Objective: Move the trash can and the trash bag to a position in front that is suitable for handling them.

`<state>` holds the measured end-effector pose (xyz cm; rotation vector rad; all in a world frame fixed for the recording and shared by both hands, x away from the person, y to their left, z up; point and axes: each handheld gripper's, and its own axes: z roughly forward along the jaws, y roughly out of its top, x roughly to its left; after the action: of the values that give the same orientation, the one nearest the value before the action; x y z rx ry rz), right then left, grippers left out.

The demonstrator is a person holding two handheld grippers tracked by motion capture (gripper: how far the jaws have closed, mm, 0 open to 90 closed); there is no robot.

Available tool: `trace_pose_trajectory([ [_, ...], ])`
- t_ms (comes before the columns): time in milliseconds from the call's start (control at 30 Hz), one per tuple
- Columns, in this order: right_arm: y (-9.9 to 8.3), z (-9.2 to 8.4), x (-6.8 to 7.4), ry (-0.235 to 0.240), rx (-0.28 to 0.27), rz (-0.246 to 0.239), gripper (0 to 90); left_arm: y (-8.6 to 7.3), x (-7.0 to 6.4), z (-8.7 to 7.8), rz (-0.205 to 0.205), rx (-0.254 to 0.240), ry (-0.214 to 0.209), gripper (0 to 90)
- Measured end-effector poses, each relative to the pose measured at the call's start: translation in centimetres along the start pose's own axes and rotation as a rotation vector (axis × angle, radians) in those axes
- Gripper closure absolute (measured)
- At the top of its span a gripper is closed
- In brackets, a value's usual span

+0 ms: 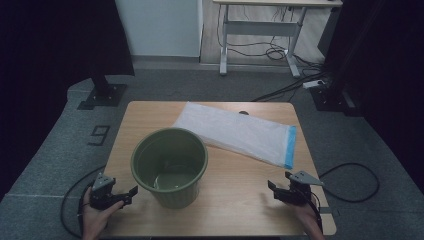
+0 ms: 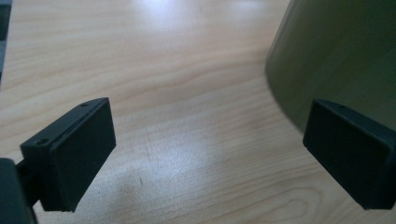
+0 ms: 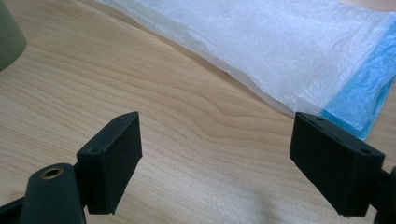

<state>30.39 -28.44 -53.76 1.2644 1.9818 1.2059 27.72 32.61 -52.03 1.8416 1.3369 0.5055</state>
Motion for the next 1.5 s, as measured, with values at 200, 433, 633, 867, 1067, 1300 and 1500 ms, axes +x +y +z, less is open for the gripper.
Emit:
trace_pose_trajectory([
  [200,-0.2,-0.2,-0.2,0.038,-0.004,0.021,17.0,0.0,-0.5,0.1,0.051,0.020,-0.010,2.2],
  [433,-0.5,0.3,-0.3,0.033,0.024,0.004,17.1,0.2,-0.7,-1.0,0.076,-0.002,-0.082,0.0],
  [633,-0.1,0.6,-0.3,0.045,0.021,0.011,17.9,1.0,-2.1,-3.3,0.136,-0.055,-0.154,0.0],
  [867,0.3,0.9,-0.4,0.062,0.018,-0.005,18.8,1.8,-4.7,-4.7,0.248,-0.096,-0.268,0.0],
  [1067,0.4,0.8,-0.6,0.068,0.013,0.007,19.1,2.9,-6.4,-3.9,0.321,-0.088,-0.320,0.0],
  [1300,0.4,0.4,-0.9,0.068,-0.001,0.001,20.7,3.7,-7.3,-2.7,0.370,-0.087,-0.343,0.4],
  [1500,0.4,0.2,-1.3,0.066,-0.010,0.014,20.7,4.4,-7.5,-1.7,0.380,-0.089,-0.352,2.0],
])
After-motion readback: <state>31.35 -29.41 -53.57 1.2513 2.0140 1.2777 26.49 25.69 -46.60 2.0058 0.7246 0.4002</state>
